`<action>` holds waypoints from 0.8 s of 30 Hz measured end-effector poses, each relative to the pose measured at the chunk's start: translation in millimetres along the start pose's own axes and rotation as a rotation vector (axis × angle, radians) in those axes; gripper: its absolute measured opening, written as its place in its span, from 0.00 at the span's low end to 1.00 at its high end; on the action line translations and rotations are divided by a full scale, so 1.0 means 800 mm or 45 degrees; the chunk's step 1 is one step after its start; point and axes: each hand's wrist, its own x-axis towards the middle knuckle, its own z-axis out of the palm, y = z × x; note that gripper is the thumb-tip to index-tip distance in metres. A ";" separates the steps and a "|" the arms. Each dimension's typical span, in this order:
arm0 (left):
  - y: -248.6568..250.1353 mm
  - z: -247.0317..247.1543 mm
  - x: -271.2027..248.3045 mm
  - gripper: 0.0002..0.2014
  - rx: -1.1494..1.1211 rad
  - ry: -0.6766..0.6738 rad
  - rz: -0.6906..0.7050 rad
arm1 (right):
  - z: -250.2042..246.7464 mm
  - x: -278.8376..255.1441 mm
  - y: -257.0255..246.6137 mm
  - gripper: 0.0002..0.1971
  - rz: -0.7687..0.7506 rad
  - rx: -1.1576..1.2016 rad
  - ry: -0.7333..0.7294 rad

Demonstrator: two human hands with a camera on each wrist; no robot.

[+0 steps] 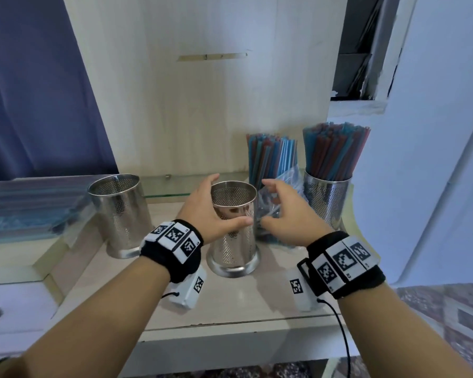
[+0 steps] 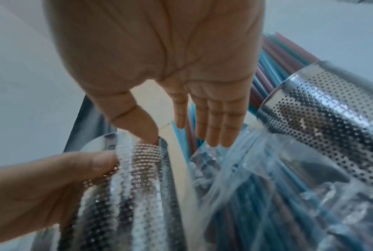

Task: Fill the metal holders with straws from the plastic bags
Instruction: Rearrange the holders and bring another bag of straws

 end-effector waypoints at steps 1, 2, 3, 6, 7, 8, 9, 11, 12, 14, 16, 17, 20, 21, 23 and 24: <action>-0.001 0.001 0.002 0.56 -0.023 0.020 -0.033 | -0.003 0.004 0.005 0.38 0.012 -0.052 0.048; -0.003 0.001 0.004 0.55 -0.032 0.038 -0.059 | -0.006 0.007 0.009 0.36 0.023 -0.128 0.084; -0.005 0.000 0.006 0.54 -0.031 0.053 -0.081 | -0.006 0.012 0.013 0.36 0.027 -0.209 0.112; -0.015 -0.009 0.013 0.55 -0.013 0.104 -0.163 | -0.003 0.025 0.020 0.39 0.012 -0.420 0.149; -0.019 -0.012 0.015 0.56 -0.006 0.117 -0.193 | -0.003 0.029 0.021 0.40 0.003 -0.476 0.157; -0.022 -0.014 0.017 0.57 0.001 0.126 -0.216 | -0.002 0.032 0.021 0.40 -0.002 -0.529 0.158; -0.025 -0.014 0.019 0.57 0.000 0.137 -0.234 | -0.002 0.036 0.021 0.40 -0.005 -0.583 0.163; -0.029 -0.012 0.022 0.58 -0.036 0.155 -0.254 | -0.002 0.040 0.021 0.36 -0.008 -0.681 0.196; -0.032 -0.009 0.023 0.58 -0.067 0.162 -0.259 | -0.003 0.041 0.022 0.32 -0.009 -0.707 0.222; -0.036 -0.004 0.025 0.59 -0.129 0.169 -0.263 | -0.005 0.042 0.026 0.21 0.015 -0.697 0.284; -0.040 0.003 0.025 0.58 -0.191 0.188 -0.252 | -0.007 0.042 0.034 0.15 0.080 -0.614 0.326; -0.041 0.006 0.025 0.55 -0.215 0.203 -0.242 | -0.009 0.041 0.037 0.14 0.128 -0.543 0.328; -0.041 0.014 0.031 0.52 -0.254 0.208 -0.219 | -0.012 0.041 0.041 0.12 0.243 -0.389 0.321; -0.040 0.017 0.034 0.53 -0.256 0.189 -0.215 | -0.013 0.041 0.040 0.12 0.258 -0.364 0.328; -0.036 0.021 0.041 0.54 -0.245 0.157 -0.208 | -0.015 0.042 0.036 0.13 0.265 -0.308 0.350; -0.033 0.024 0.044 0.54 -0.240 0.153 -0.205 | -0.015 0.043 0.034 0.16 0.256 -0.279 0.359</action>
